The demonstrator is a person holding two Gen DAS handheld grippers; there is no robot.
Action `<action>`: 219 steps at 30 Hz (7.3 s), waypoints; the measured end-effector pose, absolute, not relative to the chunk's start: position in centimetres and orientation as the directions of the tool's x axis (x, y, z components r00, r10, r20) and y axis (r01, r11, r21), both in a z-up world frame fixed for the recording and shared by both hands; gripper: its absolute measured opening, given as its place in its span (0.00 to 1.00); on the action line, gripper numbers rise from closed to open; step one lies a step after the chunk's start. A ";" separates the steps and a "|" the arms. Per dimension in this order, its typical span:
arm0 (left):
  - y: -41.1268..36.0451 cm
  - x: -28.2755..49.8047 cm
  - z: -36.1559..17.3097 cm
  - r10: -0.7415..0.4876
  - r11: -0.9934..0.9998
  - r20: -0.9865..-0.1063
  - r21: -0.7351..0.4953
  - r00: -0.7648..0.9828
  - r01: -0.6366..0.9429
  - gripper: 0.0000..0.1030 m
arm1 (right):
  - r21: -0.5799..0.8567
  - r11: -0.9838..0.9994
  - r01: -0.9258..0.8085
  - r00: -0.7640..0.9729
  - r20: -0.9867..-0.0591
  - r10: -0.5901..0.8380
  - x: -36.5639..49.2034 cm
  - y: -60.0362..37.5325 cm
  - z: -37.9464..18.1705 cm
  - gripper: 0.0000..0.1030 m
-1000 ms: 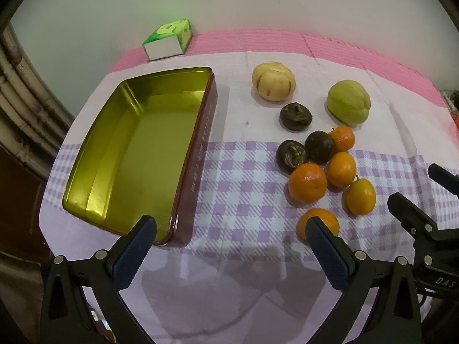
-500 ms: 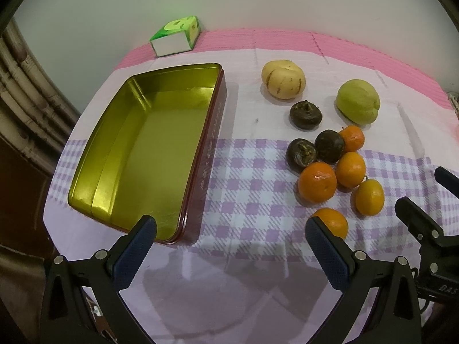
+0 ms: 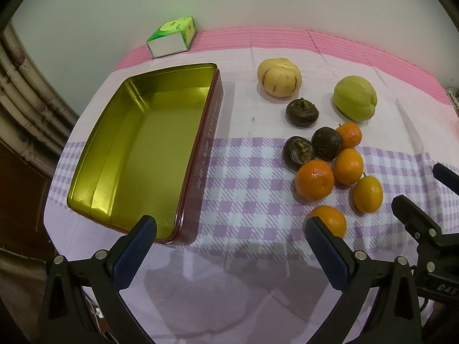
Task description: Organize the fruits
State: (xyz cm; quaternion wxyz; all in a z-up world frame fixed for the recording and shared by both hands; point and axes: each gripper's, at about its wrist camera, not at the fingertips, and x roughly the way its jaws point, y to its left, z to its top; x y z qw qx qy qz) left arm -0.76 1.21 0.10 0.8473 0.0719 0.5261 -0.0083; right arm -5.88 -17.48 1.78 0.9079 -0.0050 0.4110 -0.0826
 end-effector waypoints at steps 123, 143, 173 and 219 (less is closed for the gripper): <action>-2.7 1.6 -1.6 -0.245 0.940 -0.949 -0.182 0.198 0.289 0.40 | 0.029 0.977 0.210 0.537 -0.839 -0.090 -4.9 -21.7 -1.3 0.33; 9.7 7.1 1.5 -0.031 0.998 -0.914 -0.007 0.405 0.059 0.40 | 0.011 0.976 0.219 0.533 -0.839 -0.110 -4.7 -21.5 -1.6 0.33; 16.5 8.9 -4.0 0.096 0.994 -0.943 0.075 0.318 -0.076 0.40 | -0.014 0.969 0.245 0.543 -0.826 -0.149 -4.7 -21.3 -1.0 0.33; 22.1 4.8 1.4 0.178 0.956 -0.874 0.045 0.452 -0.290 0.62 | 0.064 0.967 -0.246 0.557 -0.807 0.195 9.7 -0.6 1.7 0.33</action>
